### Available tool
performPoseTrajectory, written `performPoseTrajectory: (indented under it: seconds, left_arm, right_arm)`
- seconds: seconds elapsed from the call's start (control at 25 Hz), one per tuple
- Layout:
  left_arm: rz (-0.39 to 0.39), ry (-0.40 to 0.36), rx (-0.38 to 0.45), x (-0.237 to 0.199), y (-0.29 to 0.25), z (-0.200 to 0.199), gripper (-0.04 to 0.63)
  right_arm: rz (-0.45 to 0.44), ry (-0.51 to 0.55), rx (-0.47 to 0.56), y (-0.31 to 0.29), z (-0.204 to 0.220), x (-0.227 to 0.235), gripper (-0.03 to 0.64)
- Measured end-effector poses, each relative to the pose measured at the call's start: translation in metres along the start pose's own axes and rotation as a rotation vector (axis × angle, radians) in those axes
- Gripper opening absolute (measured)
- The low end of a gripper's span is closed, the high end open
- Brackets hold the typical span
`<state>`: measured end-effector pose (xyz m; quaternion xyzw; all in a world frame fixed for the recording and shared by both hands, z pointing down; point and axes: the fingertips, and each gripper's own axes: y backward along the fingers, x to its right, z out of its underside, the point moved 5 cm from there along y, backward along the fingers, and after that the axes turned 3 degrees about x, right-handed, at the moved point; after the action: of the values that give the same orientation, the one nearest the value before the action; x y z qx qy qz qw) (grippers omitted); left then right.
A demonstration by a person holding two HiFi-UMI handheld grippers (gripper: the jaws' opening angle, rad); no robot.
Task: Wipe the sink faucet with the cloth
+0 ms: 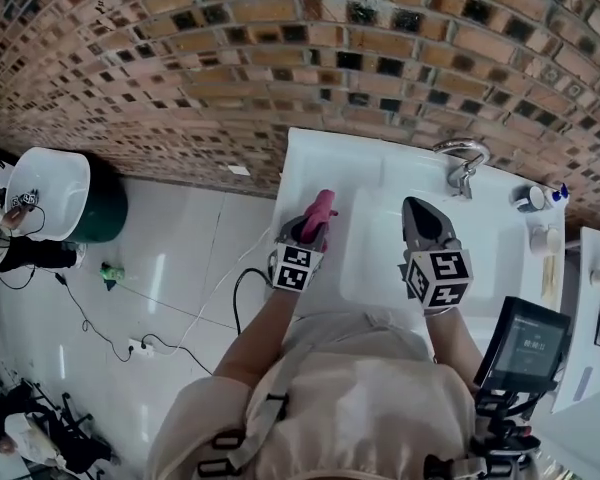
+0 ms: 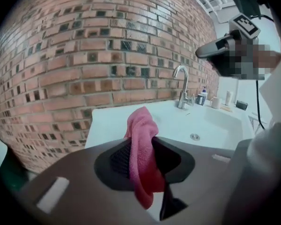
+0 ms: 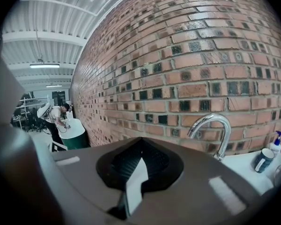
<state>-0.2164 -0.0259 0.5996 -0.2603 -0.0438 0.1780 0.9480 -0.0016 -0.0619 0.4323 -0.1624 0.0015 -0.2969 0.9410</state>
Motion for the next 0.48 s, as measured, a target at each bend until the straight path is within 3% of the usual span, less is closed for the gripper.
performPoseTrajectory:
  seconds: [0.24,0.4,0.48]
  left_arm:
    - [-0.038,0.040,-0.155,-0.010,-0.018,0.050,0.115]
    - [-0.021,0.023,-0.161,-0.009,-0.026,0.058,0.126]
    - [0.012,0.010,-0.161,-0.005,-0.029,0.058,0.163]
  right_arm:
    - [0.024,0.010,0.000,0.003,-0.001,0.006,-0.015]
    - [0.039,0.006,-0.001,0.006,0.000,0.011,-0.015]
    - [0.041,0.002,0.001,0.008,0.000,0.011,-0.015]
